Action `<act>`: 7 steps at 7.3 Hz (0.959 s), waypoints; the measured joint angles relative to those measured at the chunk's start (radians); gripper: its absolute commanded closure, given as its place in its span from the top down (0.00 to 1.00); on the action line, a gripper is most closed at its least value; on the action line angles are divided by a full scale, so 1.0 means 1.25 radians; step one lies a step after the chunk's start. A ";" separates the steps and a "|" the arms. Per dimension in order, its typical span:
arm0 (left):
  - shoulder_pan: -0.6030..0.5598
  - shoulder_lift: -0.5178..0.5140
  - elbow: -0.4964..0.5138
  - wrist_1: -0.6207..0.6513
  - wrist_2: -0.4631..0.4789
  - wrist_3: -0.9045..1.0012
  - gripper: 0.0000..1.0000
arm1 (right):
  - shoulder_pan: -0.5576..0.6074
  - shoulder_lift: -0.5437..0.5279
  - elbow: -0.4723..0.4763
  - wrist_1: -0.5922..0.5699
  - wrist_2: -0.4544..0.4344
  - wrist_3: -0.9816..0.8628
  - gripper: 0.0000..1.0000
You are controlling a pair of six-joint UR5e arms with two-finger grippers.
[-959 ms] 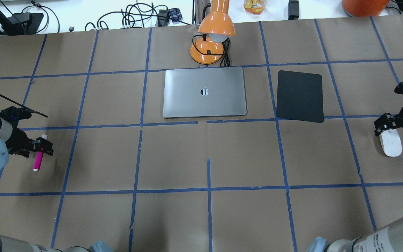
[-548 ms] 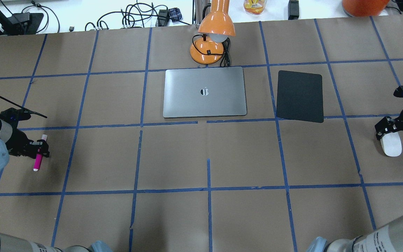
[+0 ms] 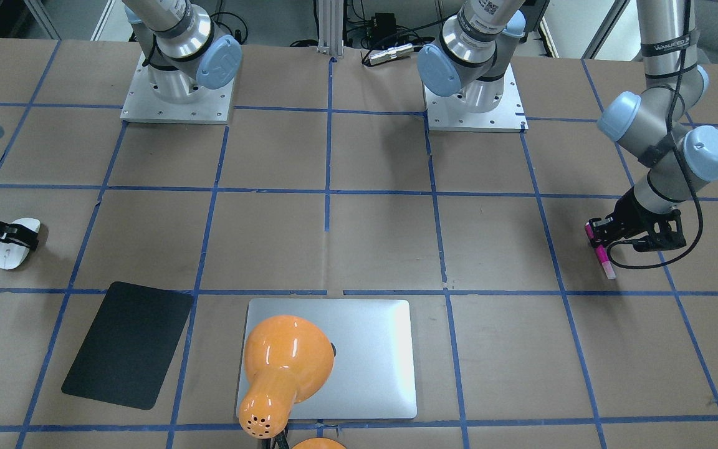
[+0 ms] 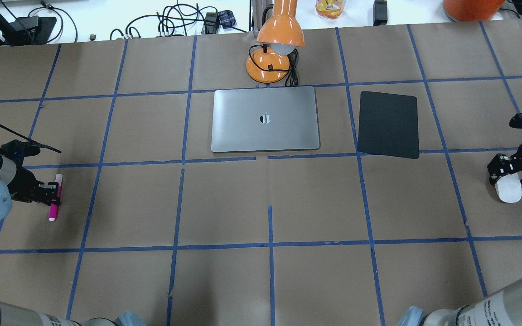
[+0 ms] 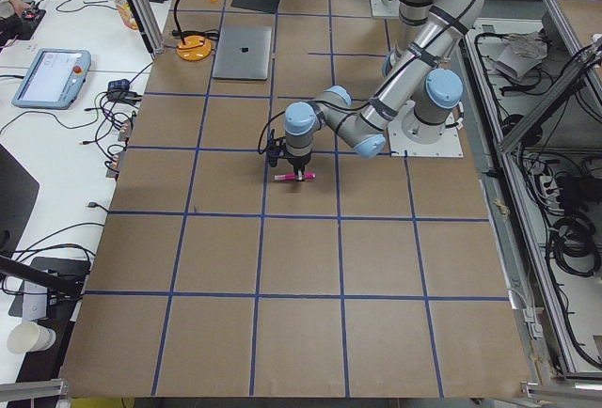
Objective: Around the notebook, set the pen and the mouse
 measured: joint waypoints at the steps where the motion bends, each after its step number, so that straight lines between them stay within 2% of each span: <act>1: -0.012 0.023 0.000 -0.020 -0.004 -0.022 0.00 | 0.001 -0.002 0.000 0.001 0.000 0.001 0.60; 2: -0.042 0.061 0.001 -0.072 -0.023 -0.053 0.00 | 0.001 -0.004 0.000 0.001 0.000 0.001 0.59; 4: -0.175 0.154 0.005 -0.172 -0.055 -0.172 0.00 | 0.001 -0.007 -0.002 0.002 -0.002 0.001 0.59; 6: -0.350 0.211 0.008 -0.202 -0.057 -0.460 0.00 | 0.004 -0.018 -0.014 0.003 -0.003 0.003 0.58; 7: -0.433 0.211 0.014 -0.200 -0.057 -0.681 0.00 | 0.009 -0.029 -0.023 0.006 0.001 0.007 0.59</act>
